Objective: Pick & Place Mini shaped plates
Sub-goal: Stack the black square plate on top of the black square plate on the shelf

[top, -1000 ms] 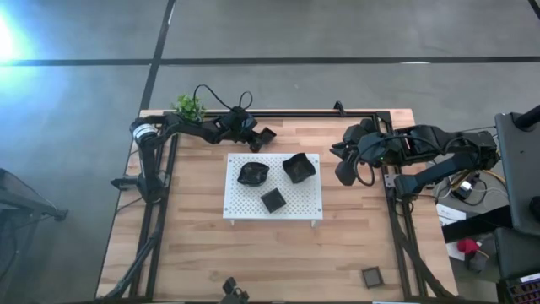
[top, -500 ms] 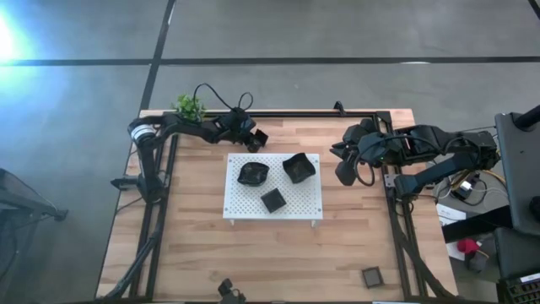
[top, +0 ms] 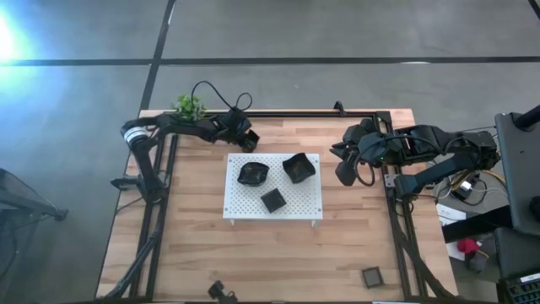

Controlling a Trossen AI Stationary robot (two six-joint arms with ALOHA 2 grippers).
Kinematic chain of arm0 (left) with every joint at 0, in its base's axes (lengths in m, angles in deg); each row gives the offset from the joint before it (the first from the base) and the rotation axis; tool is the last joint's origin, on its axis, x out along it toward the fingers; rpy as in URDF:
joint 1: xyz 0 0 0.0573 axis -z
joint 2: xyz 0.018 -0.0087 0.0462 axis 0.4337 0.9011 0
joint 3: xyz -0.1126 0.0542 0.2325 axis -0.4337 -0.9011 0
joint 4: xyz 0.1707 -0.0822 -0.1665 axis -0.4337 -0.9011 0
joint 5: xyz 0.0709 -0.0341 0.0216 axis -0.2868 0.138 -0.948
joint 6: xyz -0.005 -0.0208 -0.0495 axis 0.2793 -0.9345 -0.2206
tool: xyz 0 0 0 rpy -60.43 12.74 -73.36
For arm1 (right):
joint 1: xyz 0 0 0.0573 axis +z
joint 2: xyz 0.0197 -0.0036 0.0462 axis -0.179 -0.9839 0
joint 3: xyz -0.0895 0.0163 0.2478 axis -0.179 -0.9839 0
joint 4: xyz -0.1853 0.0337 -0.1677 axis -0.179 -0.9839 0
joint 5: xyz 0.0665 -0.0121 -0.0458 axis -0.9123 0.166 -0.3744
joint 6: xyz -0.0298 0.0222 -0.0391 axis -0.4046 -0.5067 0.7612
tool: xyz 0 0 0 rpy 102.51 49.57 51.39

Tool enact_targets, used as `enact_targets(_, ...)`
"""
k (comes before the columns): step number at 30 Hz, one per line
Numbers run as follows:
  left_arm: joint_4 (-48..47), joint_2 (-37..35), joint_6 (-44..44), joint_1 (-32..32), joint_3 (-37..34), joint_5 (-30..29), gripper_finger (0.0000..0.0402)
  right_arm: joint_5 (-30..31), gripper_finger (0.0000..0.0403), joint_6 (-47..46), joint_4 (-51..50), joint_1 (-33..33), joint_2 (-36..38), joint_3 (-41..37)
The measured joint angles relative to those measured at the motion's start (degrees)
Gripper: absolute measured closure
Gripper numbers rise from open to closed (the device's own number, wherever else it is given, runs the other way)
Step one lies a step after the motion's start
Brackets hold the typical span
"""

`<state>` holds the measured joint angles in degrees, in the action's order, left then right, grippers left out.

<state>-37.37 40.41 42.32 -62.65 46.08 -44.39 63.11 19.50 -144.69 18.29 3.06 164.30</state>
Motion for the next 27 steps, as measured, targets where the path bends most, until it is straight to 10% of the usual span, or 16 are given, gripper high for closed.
enact_targets(27, -2.95, -4.55, -5.16, -0.15, -0.17, -6.61, 0.0343, 0.02, 0.0346, 0.44, 0.02, 0.00, 0.00, -0.02)
